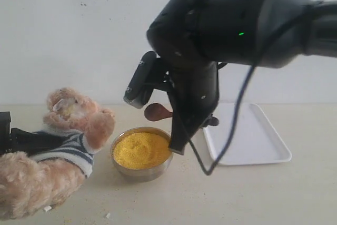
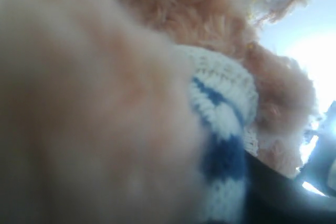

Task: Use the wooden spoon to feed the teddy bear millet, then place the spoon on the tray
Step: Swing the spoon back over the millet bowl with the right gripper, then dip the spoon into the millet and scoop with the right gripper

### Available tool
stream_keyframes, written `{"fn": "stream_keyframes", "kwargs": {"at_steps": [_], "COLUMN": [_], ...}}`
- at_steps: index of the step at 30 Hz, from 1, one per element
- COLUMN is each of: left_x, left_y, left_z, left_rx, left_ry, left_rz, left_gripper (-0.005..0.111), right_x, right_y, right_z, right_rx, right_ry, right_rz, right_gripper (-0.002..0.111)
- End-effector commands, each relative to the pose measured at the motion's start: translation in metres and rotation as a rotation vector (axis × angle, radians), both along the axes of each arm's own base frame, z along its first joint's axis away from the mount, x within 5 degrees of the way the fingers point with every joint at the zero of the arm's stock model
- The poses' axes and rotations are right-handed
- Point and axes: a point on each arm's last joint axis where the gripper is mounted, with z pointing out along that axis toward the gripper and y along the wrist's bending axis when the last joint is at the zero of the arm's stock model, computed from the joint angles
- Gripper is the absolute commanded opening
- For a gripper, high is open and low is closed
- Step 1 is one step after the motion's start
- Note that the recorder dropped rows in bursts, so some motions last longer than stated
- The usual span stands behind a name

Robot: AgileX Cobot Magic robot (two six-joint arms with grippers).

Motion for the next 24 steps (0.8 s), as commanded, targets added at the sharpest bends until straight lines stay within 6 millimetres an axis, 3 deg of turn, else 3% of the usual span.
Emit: {"fn": "stream_keyframes", "kwargs": {"at_steps": [1,6,14,24], "left_x": [0.007,0.011,0.019,0.028], "left_y": [0.001,0.003,0.017,0.02], "left_z": [0.009,0.009,-0.006,0.001], "left_rx": [-0.022,0.006,0.206,0.243], "left_ry": [-0.037,-0.043,0.029,-0.026], "left_rz": [0.006,0.021,0.144,0.146], "left_gripper": [0.004,0.004,0.004,0.004], "right_x": [0.019,0.025,0.025,0.029], "right_y": [0.018,0.026,0.029,0.035], "right_z": [-0.021,-0.038,-0.042,-0.071], "right_rx": [-0.091,-0.108,-0.079,-0.112], "right_ry": [0.036,0.062,0.08,0.128], "right_rz": [0.016,0.019,0.015,0.017], "right_gripper": [0.0,0.0,0.0,0.0]}}
